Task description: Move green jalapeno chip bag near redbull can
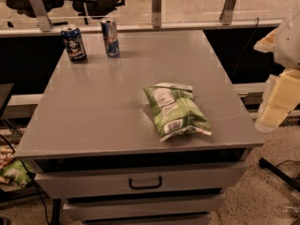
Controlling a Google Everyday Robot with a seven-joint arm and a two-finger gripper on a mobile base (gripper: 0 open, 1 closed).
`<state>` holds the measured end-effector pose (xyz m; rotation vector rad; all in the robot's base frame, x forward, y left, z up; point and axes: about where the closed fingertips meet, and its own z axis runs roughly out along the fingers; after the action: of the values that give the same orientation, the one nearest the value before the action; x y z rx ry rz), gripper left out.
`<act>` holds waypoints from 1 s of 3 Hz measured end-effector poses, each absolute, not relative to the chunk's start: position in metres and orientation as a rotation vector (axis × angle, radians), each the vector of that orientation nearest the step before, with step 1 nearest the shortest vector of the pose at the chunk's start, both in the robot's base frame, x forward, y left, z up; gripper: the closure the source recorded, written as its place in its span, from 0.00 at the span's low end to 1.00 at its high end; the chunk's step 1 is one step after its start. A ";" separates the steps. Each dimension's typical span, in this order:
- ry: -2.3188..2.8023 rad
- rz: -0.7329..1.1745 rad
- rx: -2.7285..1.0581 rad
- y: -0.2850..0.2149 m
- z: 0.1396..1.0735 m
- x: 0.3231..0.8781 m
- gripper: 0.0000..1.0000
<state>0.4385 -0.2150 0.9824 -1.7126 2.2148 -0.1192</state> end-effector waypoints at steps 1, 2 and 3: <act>2.215 -0.119 -1.713 -0.215 0.982 0.438 0.00; 2.221 -0.068 -1.776 -0.197 0.971 0.438 0.00; 2.236 -0.018 -1.856 -0.165 0.950 0.441 0.00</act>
Offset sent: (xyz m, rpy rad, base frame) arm -0.0033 0.0458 -0.0357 -0.0086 0.1714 0.0984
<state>0.4406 -0.1651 0.9504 -1.8559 2.2364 -0.0182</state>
